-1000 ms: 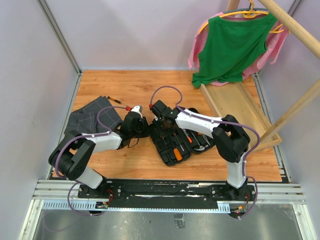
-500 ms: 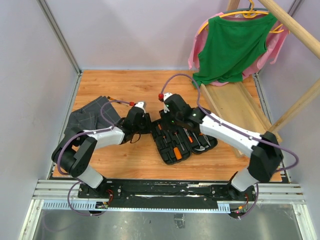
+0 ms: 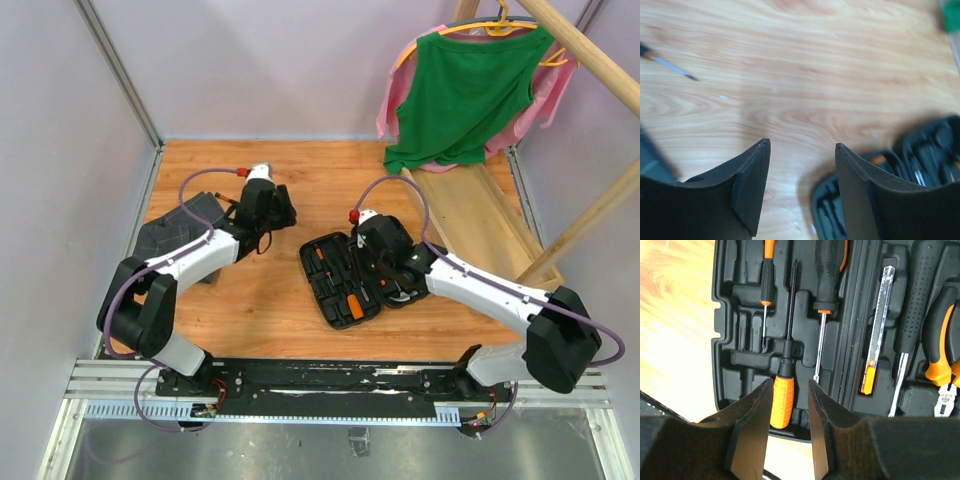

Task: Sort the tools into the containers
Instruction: Pick up the screwdriver from the center of the board.

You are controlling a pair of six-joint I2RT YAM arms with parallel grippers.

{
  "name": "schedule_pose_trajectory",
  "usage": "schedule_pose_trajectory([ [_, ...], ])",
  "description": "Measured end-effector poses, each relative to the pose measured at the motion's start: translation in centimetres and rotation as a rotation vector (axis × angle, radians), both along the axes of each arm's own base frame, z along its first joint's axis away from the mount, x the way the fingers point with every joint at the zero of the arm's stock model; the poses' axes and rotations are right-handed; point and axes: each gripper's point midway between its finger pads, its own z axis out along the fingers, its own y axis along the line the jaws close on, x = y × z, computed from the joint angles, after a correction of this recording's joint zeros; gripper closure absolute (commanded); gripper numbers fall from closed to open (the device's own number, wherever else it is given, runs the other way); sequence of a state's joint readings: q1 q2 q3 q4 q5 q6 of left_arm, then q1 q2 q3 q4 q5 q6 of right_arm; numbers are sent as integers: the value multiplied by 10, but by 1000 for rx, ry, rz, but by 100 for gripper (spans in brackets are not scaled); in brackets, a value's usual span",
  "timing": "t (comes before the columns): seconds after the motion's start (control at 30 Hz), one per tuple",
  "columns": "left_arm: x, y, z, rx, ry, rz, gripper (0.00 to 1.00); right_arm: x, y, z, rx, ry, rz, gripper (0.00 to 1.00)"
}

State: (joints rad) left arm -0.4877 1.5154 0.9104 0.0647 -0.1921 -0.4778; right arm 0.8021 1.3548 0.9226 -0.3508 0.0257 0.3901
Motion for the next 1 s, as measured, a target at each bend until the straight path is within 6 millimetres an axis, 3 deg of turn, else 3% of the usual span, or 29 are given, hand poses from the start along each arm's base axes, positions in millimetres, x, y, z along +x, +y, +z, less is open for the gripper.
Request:
schedule_pose_trajectory([
  [0.17, 24, 64, 6, 50, -4, 228, 35, 0, -6, 10, 61, -57, -47, 54],
  [0.33, 40, 101, 12, 85, -12, 373, 33, -5, -16, 21, 155, -132, -93, 46],
  [0.63, 75, 163, -27, 134, 127, 601, 33, -8, -30, 30, 204, -202, -141, 45],
  [0.8, 92, 182, -47, 135, 185, 676, 33, -12, -34, 25, 204, -192, -152, 45],
  [1.0, 110, 185, -60, 134, 216, 696, 33, -15, -37, 16, 193, -176, -156, 45],
])
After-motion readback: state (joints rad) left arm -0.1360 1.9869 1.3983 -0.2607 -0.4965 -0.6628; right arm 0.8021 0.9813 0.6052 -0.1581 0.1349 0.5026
